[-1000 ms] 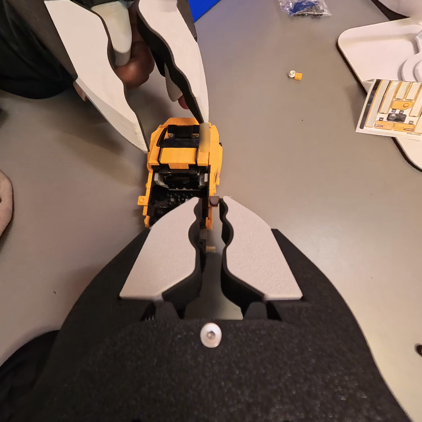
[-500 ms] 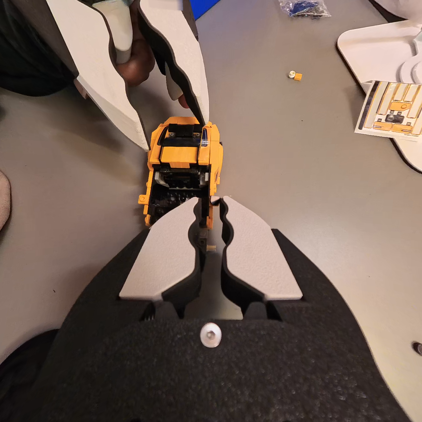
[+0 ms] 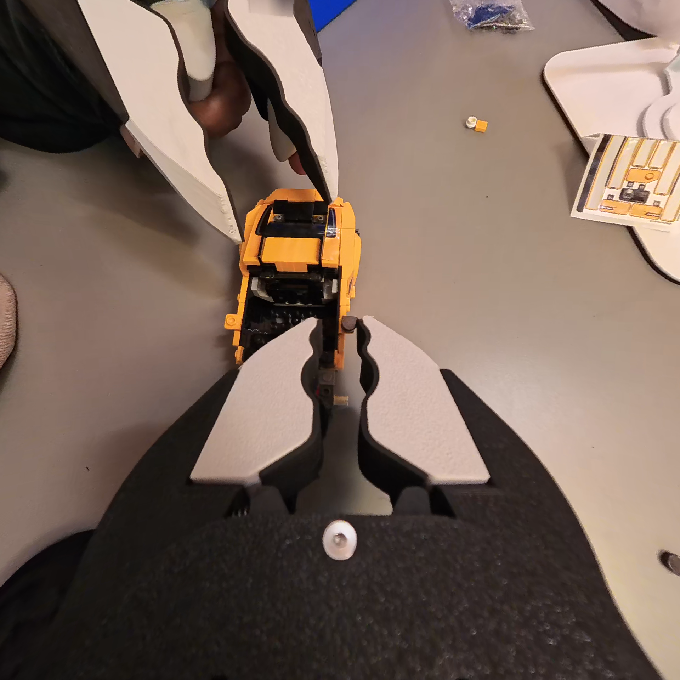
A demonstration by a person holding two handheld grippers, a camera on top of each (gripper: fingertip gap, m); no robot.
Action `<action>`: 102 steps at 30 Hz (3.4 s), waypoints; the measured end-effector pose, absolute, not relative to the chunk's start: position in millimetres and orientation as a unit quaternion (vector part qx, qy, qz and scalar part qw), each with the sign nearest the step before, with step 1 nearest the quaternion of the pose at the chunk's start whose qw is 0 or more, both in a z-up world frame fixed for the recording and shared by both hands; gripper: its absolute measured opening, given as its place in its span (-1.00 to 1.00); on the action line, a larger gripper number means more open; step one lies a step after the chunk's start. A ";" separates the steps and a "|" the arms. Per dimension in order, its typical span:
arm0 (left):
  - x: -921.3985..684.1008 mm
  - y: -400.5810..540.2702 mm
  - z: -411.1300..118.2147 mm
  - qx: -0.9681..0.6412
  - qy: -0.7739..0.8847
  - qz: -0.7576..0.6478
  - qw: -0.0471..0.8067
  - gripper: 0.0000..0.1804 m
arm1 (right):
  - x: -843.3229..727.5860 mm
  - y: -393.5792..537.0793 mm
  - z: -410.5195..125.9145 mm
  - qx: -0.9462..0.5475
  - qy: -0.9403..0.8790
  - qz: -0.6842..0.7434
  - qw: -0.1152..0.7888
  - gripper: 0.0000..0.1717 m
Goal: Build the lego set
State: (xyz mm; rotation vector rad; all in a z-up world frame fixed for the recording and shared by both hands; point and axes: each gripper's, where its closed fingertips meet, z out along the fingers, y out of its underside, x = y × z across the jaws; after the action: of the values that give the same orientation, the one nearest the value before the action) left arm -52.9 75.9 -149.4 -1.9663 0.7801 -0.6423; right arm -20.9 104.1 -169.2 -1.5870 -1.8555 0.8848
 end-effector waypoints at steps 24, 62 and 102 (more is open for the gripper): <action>-35.7 72.9 -141.0 -0.795 0.329 -0.299 0.413 -0.60 | -20.9 102.0 -170.7 -0.579 -0.703 0.313 0.269 -0.77; -3.1 83.6 -166.9 -0.764 0.553 -0.173 0.282 -0.52 | -16.7 101.8 -168.0 -0.585 -0.686 0.342 0.266 -0.75; -3.1 86.0 -161.2 -0.754 0.537 -0.205 0.318 -0.56 | -14.8 103.5 -171.6 -0.664 -0.515 0.536 -0.078 -0.83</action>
State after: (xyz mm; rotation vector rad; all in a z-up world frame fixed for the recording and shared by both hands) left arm -3.1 86.0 -161.2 -1.9833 1.4135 -0.5386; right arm -14.8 103.5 -171.6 -2.1976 -1.7048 1.7715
